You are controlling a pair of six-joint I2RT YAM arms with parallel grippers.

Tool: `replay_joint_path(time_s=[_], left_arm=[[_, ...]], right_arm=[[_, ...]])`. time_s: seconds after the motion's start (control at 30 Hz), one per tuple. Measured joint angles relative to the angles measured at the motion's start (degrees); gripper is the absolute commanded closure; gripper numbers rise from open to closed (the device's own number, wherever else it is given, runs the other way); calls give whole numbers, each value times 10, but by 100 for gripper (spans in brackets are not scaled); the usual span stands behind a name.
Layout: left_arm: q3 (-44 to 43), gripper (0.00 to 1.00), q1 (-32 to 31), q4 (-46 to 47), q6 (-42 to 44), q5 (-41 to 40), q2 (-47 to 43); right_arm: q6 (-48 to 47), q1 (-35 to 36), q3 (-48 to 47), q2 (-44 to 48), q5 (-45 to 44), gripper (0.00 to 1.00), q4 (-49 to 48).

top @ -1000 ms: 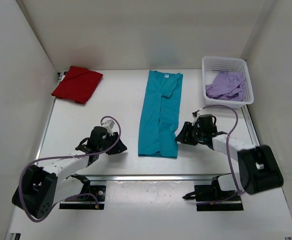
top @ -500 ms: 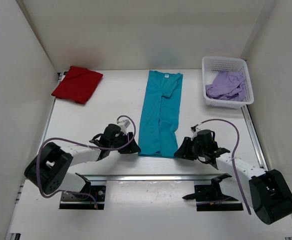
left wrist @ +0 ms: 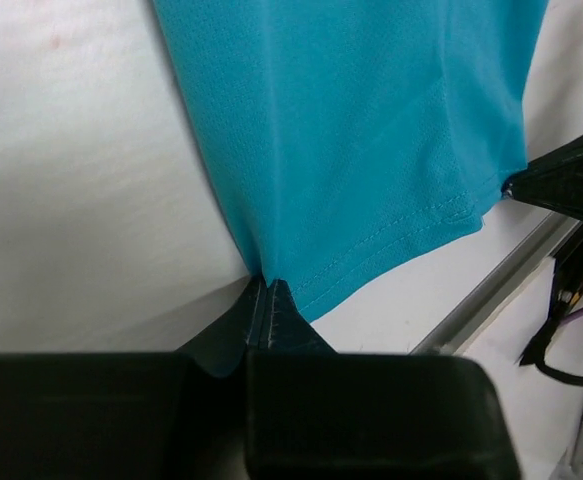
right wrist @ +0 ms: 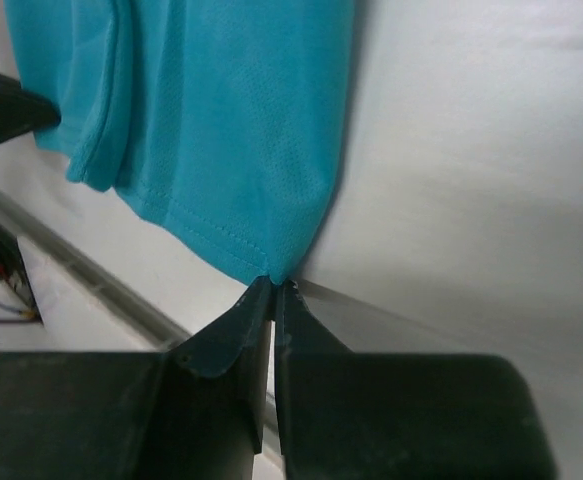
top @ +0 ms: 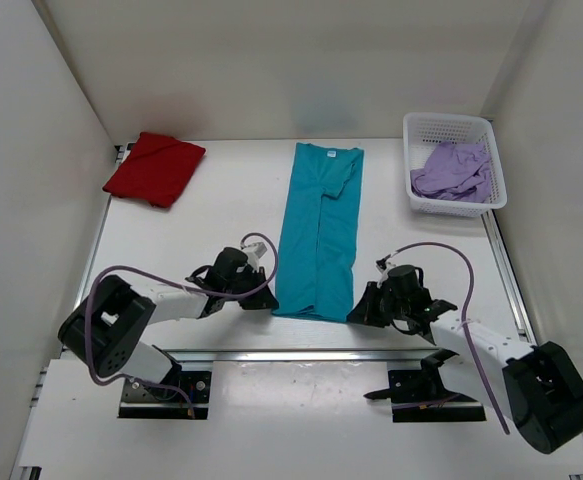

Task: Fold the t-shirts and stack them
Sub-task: Grab the bottom of the folded rectangular tshirt with both arms, then fold the folded rectangular tshirt in 1/3 of the way

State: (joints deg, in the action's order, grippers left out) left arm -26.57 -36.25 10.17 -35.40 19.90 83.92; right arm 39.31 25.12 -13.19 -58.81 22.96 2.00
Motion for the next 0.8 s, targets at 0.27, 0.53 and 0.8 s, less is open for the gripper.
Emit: replay_joint_path(time_s=[0.27, 0.53, 0.8], left_arm=[[66, 100, -22, -70, -4, 12, -108], [20, 100, 16, -192, -12, 26, -202], [-192, 100, 98, -144, -7, 10, -53]], right_arm=[[40, 95, 15, 99, -17, 100, 84], [-8, 43, -113, 79, 6, 100, 169], [-92, -79, -272, -128, 20, 100, 118]])
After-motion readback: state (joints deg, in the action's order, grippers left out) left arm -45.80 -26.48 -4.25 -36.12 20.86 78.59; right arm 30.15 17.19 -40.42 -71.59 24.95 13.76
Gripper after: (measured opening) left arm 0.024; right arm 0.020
